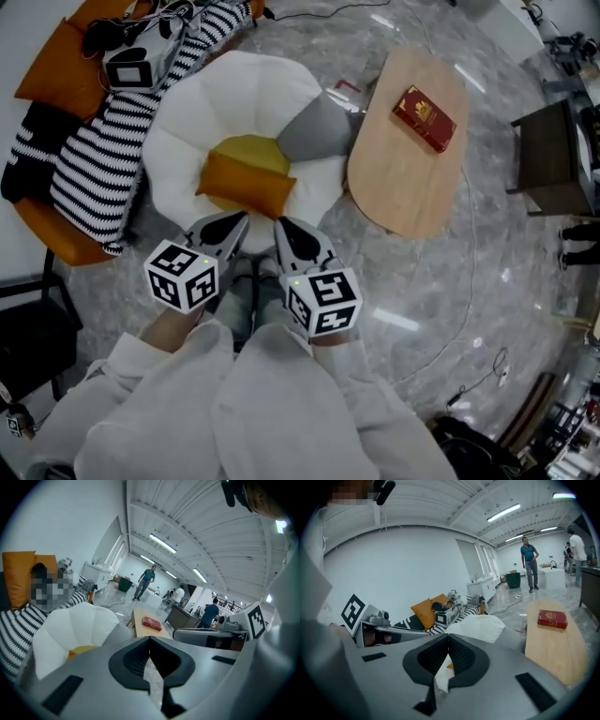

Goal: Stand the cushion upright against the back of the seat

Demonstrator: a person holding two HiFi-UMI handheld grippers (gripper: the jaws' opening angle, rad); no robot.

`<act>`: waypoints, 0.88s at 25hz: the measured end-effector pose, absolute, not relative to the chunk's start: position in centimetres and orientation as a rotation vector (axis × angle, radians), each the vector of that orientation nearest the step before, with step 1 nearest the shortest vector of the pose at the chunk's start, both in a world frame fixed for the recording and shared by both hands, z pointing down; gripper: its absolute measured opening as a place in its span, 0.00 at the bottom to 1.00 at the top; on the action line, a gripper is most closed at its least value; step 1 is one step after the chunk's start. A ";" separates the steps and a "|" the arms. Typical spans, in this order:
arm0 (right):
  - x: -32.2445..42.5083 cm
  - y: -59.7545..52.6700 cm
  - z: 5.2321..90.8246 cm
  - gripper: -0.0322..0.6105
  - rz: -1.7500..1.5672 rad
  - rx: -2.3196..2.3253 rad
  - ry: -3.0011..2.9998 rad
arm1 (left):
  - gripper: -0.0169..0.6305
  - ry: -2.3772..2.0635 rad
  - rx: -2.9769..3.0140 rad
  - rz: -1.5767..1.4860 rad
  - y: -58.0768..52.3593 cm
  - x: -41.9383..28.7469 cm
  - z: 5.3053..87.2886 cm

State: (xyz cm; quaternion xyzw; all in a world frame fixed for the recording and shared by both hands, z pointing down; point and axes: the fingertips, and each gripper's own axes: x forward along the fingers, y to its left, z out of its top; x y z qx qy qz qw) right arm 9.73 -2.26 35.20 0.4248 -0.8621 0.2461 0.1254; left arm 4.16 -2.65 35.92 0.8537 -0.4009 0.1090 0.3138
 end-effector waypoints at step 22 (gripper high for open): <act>5.9 -8.9 49.1 0.07 0.712 1.244 -2.405 | 0.04 -1.115 2.057 0.221 -9.5 0.2 50.8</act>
